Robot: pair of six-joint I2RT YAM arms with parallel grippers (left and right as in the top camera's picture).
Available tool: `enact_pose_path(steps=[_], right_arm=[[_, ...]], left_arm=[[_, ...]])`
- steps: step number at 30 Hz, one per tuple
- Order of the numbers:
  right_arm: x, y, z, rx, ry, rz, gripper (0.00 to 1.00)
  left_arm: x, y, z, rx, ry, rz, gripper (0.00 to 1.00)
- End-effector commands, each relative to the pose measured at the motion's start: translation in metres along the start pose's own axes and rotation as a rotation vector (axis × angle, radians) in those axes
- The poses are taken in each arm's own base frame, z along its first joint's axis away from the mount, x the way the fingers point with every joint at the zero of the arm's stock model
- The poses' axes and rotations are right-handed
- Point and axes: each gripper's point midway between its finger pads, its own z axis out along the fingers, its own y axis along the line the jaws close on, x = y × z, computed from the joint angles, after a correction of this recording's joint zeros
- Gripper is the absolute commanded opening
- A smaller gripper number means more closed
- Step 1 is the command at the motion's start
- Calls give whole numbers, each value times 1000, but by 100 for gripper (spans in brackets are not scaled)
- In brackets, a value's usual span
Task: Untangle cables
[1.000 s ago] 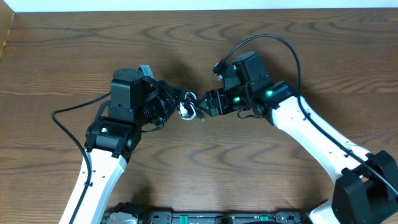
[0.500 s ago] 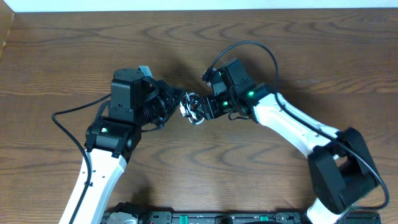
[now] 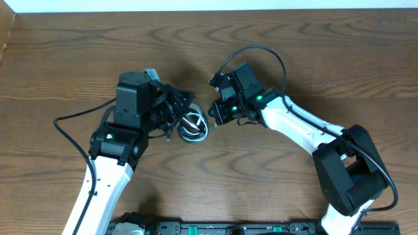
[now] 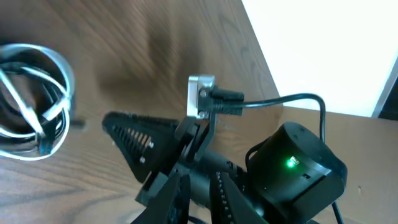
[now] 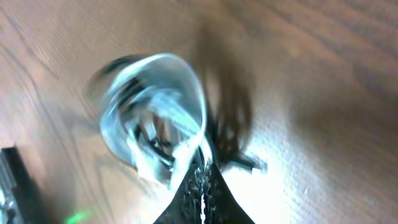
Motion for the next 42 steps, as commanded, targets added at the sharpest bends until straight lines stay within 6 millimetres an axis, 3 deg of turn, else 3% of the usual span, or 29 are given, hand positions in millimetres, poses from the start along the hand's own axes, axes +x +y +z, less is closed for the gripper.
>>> enact_pose_path(steps=[1, 5, 8, 11, 17, 25, 31, 36, 42], right_arm=[[-9, 12, -19, -51, -17, 9, 1], [-4, 11, -32, -37, 3, 35, 1], [0, 4, -41, -11, 13, 79, 2], [4, -19, -54, 54, 25, 168, 18], [14, -45, -68, 94, 56, 260, 29], [27, -52, -72, 118, 106, 236, 42], [34, -61, -74, 173, 124, 247, 47], [34, -62, -74, 180, 125, 240, 49], [34, -62, -74, 180, 125, 239, 50]], left_arm=[[-5, 1, -3, -3, -38, 17, 24], [-8, 5, -3, -22, -52, 60, 38], [-7, 12, -4, -56, -51, 175, 42], [-8, 34, 0, -153, -37, 302, 43], [-9, 88, 21, -374, 31, 305, 45], [5, 160, 49, -628, 191, 206, 40], [12, 199, 63, -752, 260, 148, 39], [13, 216, 76, -785, 282, 127, 37], [6, 213, 89, -752, 247, 123, 37]])
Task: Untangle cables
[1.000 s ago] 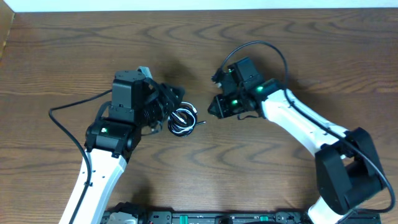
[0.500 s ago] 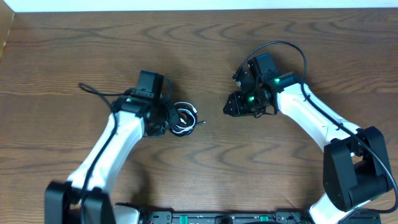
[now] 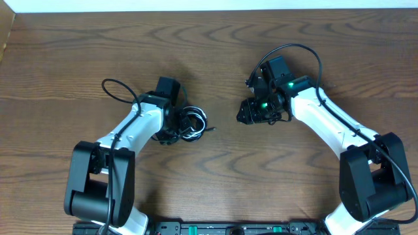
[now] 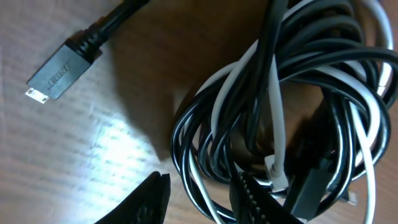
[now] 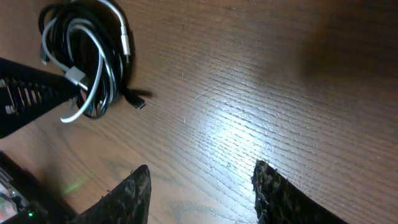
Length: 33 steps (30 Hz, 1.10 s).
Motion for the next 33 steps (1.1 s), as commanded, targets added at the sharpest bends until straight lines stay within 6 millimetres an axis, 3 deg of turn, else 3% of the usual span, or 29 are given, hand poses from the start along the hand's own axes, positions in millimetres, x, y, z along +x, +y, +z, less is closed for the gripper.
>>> enact_pose_path(steps=[1, 7, 19, 25, 33], right_arm=[[-6, 4, -7, 2, -26, -29, 50], [-6, 3, -7, 9, -29, -29, 52], [-7, 3, -7, 12, -34, -43, 54], [-7, 3, -7, 15, -34, -55, 56], [-8, 3, -6, 15, -37, -73, 59]], left_arm=[[-4, 4, 5, -15, -16, -27, 37], [-17, 11, 4, -63, -90, -34, 37], [-43, -15, 1, 41, -196, -7, 37], [-45, -33, -1, 116, -201, 159, 38], [-48, -31, 6, 110, -224, 214, 43]])
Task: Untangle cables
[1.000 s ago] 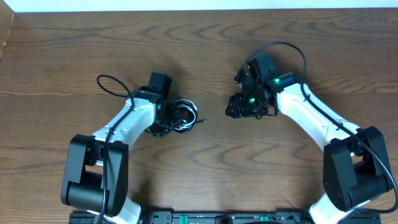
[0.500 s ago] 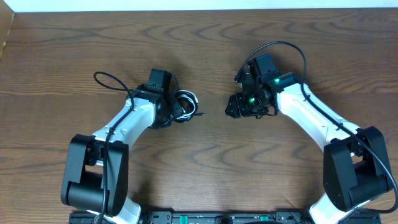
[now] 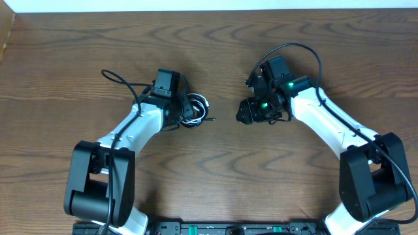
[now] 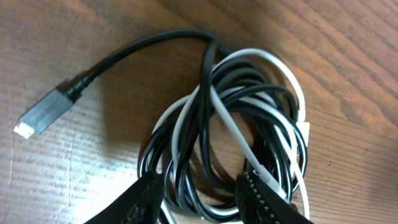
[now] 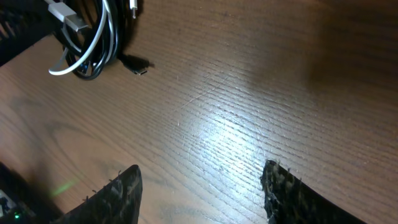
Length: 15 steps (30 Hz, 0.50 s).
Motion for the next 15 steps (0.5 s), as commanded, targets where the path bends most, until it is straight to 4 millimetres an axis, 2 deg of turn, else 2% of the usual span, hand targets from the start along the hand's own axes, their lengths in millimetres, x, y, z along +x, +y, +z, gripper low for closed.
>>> enact_pose_path(steps=[1, 8, 10, 11, 13, 15], right_arm=[[-6, 6, -6, -3, -28, -40, 59], [-6, 7, -6, -5, -27, -43, 59], [-6, 8, -6, -6, -27, -43, 60], [-6, 8, -6, -6, -27, -43, 59], [-6, 8, -6, -6, -28, -43, 58], [-7, 8, -6, -7, -31, -40, 51]], left_arm=[[14, 11, 13, -23, 40, 36, 43], [19, 17, 24, -42, 67, 19, 27], [19, 17, 23, -40, 67, 19, 18], [19, 17, 23, -39, 66, 20, 9], [20, 9, 18, -2, 72, 22, 7], [19, -4, 9, 61, 77, 27, 7]])
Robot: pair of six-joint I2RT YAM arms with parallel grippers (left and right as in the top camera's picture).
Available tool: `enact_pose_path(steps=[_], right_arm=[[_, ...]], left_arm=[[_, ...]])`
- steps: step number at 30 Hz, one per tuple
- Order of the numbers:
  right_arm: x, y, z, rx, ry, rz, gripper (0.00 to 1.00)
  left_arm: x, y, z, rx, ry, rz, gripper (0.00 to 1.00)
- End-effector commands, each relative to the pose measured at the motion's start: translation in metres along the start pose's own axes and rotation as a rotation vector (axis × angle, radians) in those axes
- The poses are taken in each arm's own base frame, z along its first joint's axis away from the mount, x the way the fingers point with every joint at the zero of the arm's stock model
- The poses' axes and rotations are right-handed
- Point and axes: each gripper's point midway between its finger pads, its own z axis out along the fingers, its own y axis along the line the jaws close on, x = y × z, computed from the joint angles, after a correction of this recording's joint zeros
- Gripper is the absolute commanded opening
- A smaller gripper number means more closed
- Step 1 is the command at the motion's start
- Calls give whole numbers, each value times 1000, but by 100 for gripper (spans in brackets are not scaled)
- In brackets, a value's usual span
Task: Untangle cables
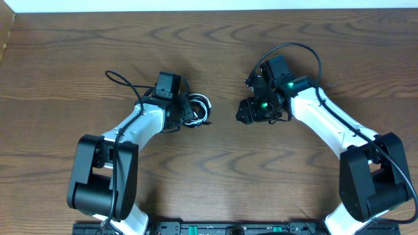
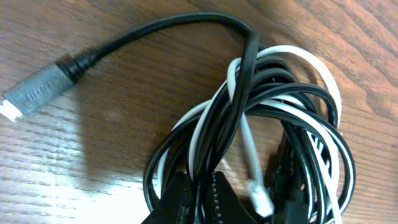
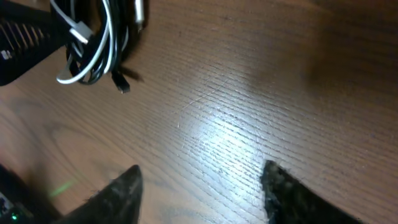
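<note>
A tangled coil of black and white cables (image 1: 195,110) lies on the wooden table left of centre. In the left wrist view the coil (image 2: 267,137) fills the frame, a black lead with a grey plug (image 2: 34,93) trailing out to the left. My left gripper (image 2: 202,186) is shut on black and white strands at the coil's near edge. My right gripper (image 3: 199,177) stands open over bare wood, right of the coil (image 3: 93,43), nothing between its fingers.
The brown wooden table (image 1: 209,183) has a pale wall edge along the back. Each arm's own black cable loops above its wrist, the right arm's (image 1: 294,49) toward the back.
My left gripper was open astride the coil's edge; now it is shut on the strands. The coil has shifted slightly right. The right gripper has stayed open in the same spot.
At first both grippers were close at the coil in the middle, the right one shut on it. Then the right stood open off to the right and the left lay open at the coil. The left then straddled the strands and is now shut on them.
</note>
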Motion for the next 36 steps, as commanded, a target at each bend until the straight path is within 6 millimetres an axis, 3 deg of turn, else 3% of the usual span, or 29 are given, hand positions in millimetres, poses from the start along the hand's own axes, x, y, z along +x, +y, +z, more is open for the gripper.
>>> enact_pose_path(steps=[1, 6, 9, 12, 16, 20, 31, 36], right_arm=[[-7, 8, -6, -10, -31, -34, 48], [-19, 30, -17, -107, -89, -102, 45], [-32, 55, -45, -182, -178, -176, 49], [-38, 69, -72, -196, -252, -216, 53], [-38, 86, -108, -218, -335, -258, 58], [-36, 95, -128, -238, -378, -253, 61], [-25, 81, -103, -224, -265, -112, 58], [-29, 77, -99, -207, -268, -71, 57]], left_arm=[[8, -16, -11, 93, 38, 9, 8], [-1, -62, -67, 306, -33, 125, 7], [-1, -88, -115, 444, -97, 210, 8], [3, -101, -144, 519, -130, 243, 8], [11, -108, -164, 574, -133, 263, 7], [21, -119, -176, 659, -97, 290, 8], [33, -156, -214, 934, -24, 333, 7], [30, -160, -219, 956, -14, 291, 8]])
